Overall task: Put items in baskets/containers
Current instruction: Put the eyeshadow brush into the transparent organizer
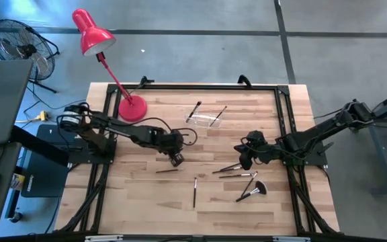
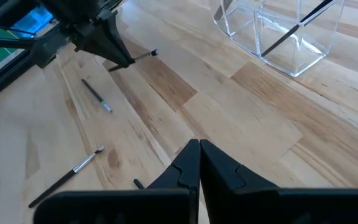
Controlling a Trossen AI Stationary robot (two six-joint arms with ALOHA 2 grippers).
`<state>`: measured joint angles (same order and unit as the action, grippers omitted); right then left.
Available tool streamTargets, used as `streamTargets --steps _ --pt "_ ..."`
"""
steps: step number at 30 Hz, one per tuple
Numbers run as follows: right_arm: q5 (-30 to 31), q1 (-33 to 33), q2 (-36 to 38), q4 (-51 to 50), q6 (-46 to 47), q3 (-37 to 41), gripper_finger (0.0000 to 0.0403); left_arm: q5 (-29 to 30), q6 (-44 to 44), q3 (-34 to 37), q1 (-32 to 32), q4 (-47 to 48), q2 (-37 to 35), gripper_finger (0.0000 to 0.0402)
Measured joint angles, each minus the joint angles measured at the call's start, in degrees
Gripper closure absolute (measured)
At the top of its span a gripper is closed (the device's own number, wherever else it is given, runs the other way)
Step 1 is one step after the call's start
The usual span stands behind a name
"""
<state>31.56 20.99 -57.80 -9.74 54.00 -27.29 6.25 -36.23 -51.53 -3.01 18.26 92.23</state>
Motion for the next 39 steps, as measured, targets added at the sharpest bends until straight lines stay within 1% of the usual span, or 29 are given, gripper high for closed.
streamTargets --steps 7,10,14,16,20,23,26,29,33,36,39 --pt "-0.31 0.00 0.00 -0.26 -0.11 0.00 0.0397 2.56 0.00 -0.60 0.04 -5.77 -0.67 0.0396" --pt "-0.37 0.00 0.00 -2.06 -0.46 0.00 0.0397 3.66 0.00 -2.59 0.86 -6.90 -0.79 0.0396" --pt "-0.96 0.00 0.00 -7.13 -0.20 0.00 0.0401 4.01 0.00 -6.09 2.78 -8.58 -0.78 0.0396" --pt "-2.77 0.00 0.00 -9.43 -0.16 0.00 0.0401 5.21 0.00 -8.00 3.53 -10.13 -0.77 0.0396" --pt "-7.70 0.00 0.00 -12.83 -0.32 0.00 0.0397 9.94 1.10 -11.43 4.70 -13.64 -0.77 0.0396" --pt "-10.53 0.04 0.00 -14.42 -1.78 0.00 0.0397 13.43 1.99 -12.62 5.79 -16.62 -0.79 0.0397" --pt "-11.25 0.04 0.00 -15.05 -4.03 0.00 0.0400 15.11 1.95 -12.66 7.12 -19.44 -0.49 0.0397" --pt "-10.87 0.04 0.00 -15.07 -5.14 0.00 0.0401 15.14 1.97 -12.63 8.47 -22.04 1.37 0.0396" --pt "-9.81 0.04 0.00 -15.49 -6.93 0.00 0.0398 14.57 2.52 -12.61 10.30 -28.03 4.31 0.0395" --pt "-9.07 0.04 0.00 -16.17 -7.94 0.00 0.0397 13.04 5.94 -12.66 11.99 -33.81 6.50 0.0398" --pt "-7.11 0.04 0.00 -17.09 -7.74 0.01 0.0398 12.64 9.18 -12.48 13.51 -34.76 8.01 0.0397"
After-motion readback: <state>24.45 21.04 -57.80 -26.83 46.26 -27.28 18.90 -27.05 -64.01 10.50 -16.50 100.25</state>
